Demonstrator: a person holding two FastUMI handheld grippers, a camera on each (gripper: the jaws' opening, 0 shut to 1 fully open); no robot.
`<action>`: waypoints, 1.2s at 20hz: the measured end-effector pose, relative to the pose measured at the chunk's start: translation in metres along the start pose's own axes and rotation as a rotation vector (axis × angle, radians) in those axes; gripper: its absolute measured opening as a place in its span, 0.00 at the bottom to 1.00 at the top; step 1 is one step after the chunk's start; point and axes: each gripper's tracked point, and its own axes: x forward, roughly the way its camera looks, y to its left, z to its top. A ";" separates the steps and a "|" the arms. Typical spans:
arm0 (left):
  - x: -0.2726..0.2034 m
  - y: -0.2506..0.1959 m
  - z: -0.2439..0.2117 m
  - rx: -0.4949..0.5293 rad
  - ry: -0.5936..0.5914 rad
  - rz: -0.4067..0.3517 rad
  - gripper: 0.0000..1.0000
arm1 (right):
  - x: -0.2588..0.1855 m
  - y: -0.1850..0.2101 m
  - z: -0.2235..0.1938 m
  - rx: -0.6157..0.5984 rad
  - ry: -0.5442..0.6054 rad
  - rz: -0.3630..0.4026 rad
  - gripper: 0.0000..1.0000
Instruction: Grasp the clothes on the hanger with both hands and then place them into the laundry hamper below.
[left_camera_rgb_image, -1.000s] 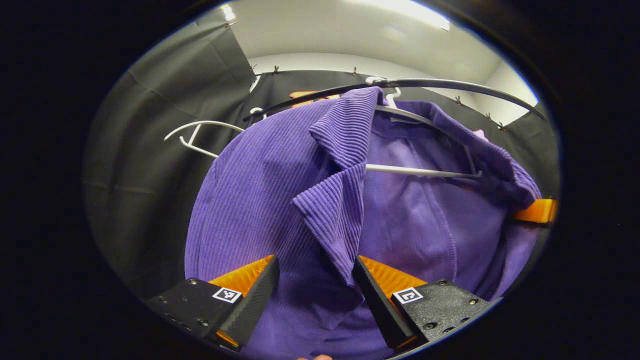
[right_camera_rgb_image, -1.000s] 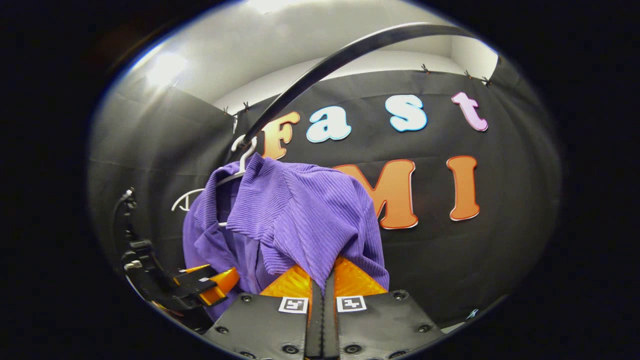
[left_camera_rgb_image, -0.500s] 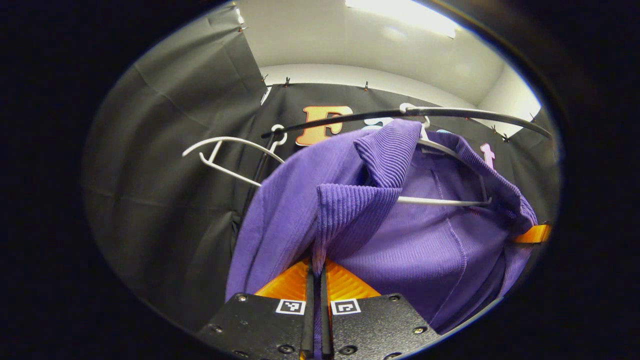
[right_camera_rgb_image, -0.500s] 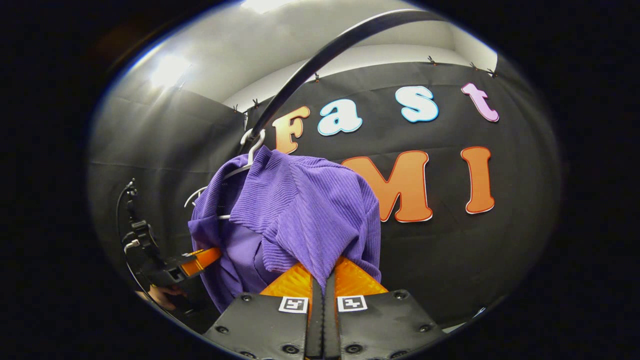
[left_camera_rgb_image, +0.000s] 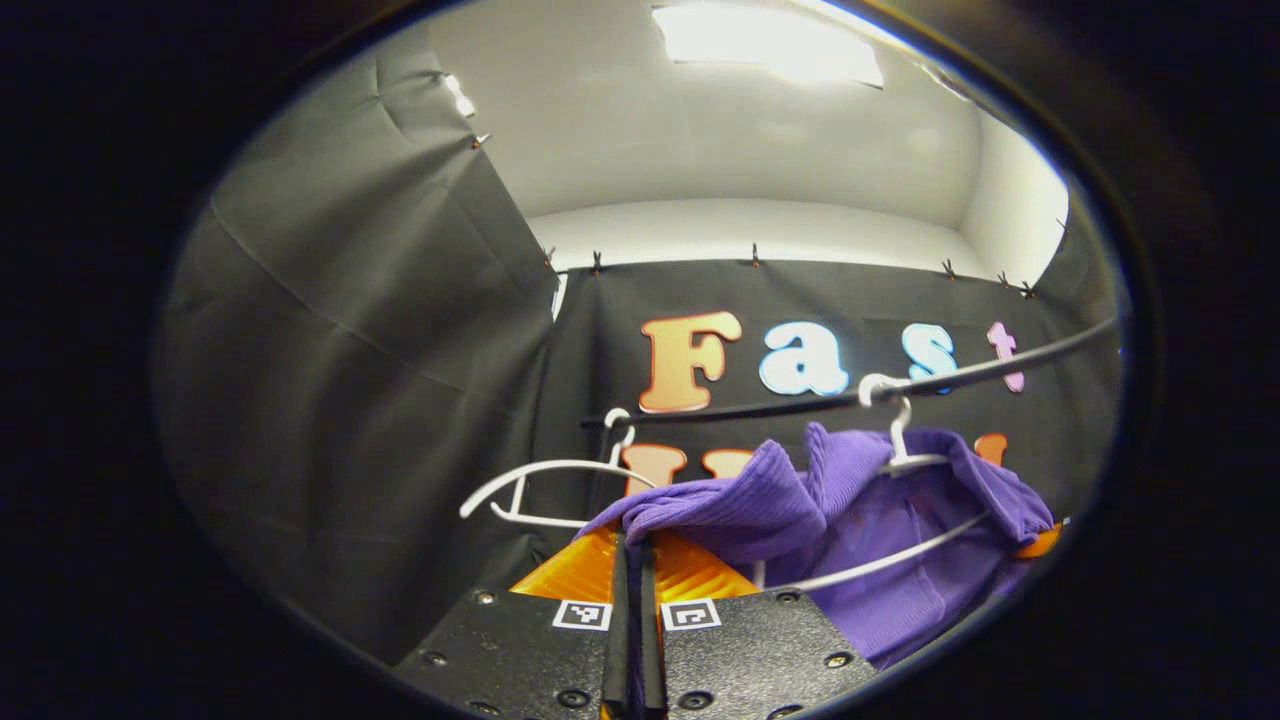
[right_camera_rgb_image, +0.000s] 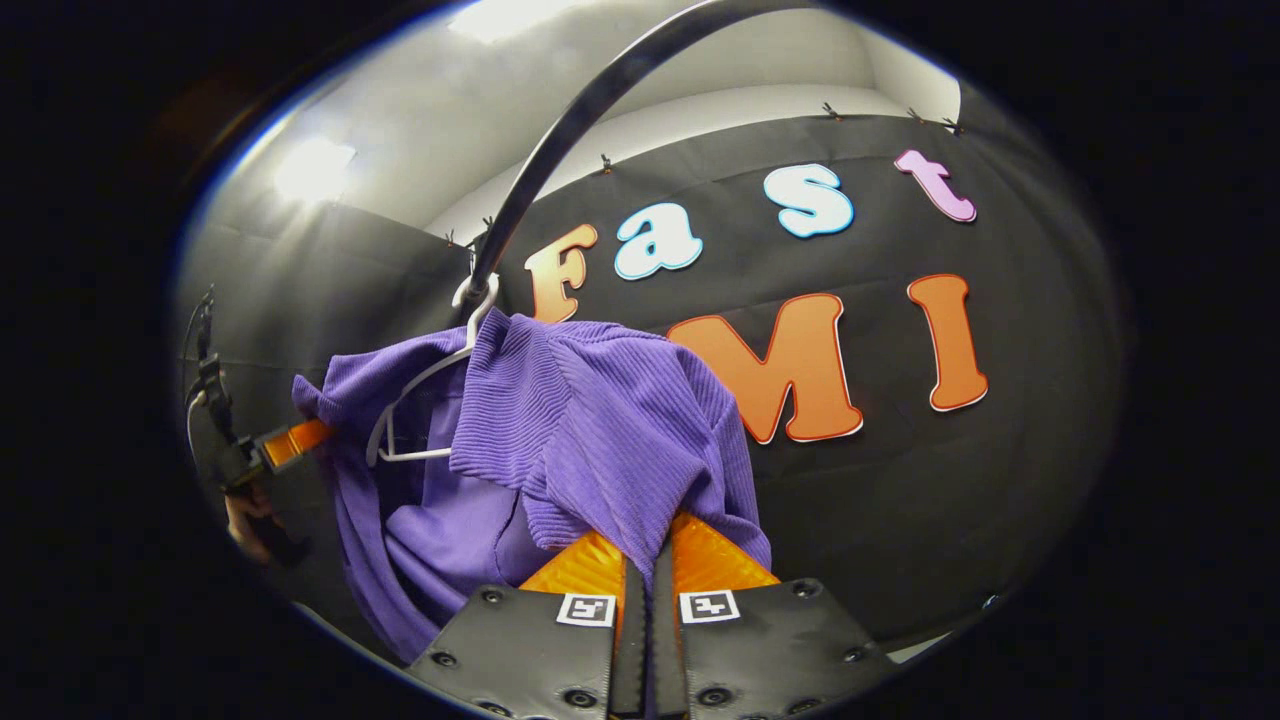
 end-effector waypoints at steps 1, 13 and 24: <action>0.011 0.006 0.005 0.018 0.000 0.006 0.05 | 0.001 0.006 0.002 -0.003 -0.007 0.017 0.10; 0.081 0.033 -0.042 0.090 0.114 0.007 0.05 | -0.004 -0.002 0.064 -0.165 -0.207 -0.169 0.08; 0.078 0.022 -0.127 0.013 0.292 -0.043 0.05 | 0.005 -0.024 0.125 -0.187 -0.382 -0.358 0.08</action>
